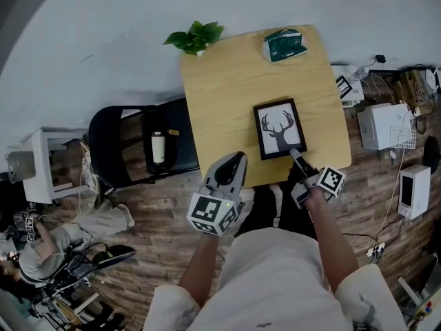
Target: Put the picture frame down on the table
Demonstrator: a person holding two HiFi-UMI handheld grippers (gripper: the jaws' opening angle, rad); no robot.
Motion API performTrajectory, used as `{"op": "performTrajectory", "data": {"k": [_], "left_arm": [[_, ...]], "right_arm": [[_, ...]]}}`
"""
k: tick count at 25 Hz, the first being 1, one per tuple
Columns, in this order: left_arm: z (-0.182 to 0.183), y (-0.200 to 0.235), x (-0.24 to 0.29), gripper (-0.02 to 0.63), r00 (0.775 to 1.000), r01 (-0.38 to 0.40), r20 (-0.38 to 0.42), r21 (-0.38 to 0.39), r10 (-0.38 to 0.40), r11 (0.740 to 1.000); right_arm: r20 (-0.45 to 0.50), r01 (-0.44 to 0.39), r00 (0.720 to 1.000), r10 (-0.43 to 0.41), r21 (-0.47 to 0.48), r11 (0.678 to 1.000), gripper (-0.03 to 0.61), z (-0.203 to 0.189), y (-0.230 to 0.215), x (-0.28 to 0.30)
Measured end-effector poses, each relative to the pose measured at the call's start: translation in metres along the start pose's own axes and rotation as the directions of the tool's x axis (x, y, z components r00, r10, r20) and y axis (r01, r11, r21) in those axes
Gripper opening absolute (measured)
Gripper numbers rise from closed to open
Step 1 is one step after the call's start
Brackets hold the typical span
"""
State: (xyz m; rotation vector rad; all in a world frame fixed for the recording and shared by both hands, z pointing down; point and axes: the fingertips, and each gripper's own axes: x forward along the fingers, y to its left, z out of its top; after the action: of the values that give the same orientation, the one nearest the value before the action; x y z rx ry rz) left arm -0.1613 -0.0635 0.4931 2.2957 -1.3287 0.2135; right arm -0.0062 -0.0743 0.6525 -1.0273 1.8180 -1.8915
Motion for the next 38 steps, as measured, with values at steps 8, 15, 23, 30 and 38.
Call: {"op": "performTrajectory", "data": {"k": [8, 15, 23, 30, 38], "left_arm": [[-0.007, 0.0, 0.0, 0.015, 1.0, 0.006, -0.01, -0.003, -0.006, 1.0], [-0.003, -0.004, 0.002, 0.015, 1.0, 0.012, -0.007, 0.006, -0.011, 1.0], [-0.008, -0.004, 0.004, 0.015, 1.0, 0.014, -0.016, -0.002, -0.014, 1.0], [-0.011, -0.006, 0.006, 0.015, 1.0, 0.02, -0.021, -0.002, -0.02, 1.0], [-0.012, -0.003, 0.008, 0.015, 0.999, 0.022, -0.032, -0.004, -0.023, 1.0]], "right_arm": [[0.02, 0.021, 1.0, -0.021, 0.016, 1.0, 0.073, 0.002, -0.006, 0.0], [0.025, 0.029, 0.999, -0.03, 0.026, 0.999, 0.083, 0.004, -0.009, -0.002], [0.013, 0.059, 0.998, -0.059, 0.026, 0.998, 0.105, 0.001, -0.016, -0.004], [-0.013, 0.133, 0.991, -0.133, 0.006, 0.991, 0.171, -0.002, -0.03, -0.007], [-0.062, 0.214, 0.974, -0.219, -0.077, 0.974, 0.257, -0.01, -0.046, -0.001]]}}
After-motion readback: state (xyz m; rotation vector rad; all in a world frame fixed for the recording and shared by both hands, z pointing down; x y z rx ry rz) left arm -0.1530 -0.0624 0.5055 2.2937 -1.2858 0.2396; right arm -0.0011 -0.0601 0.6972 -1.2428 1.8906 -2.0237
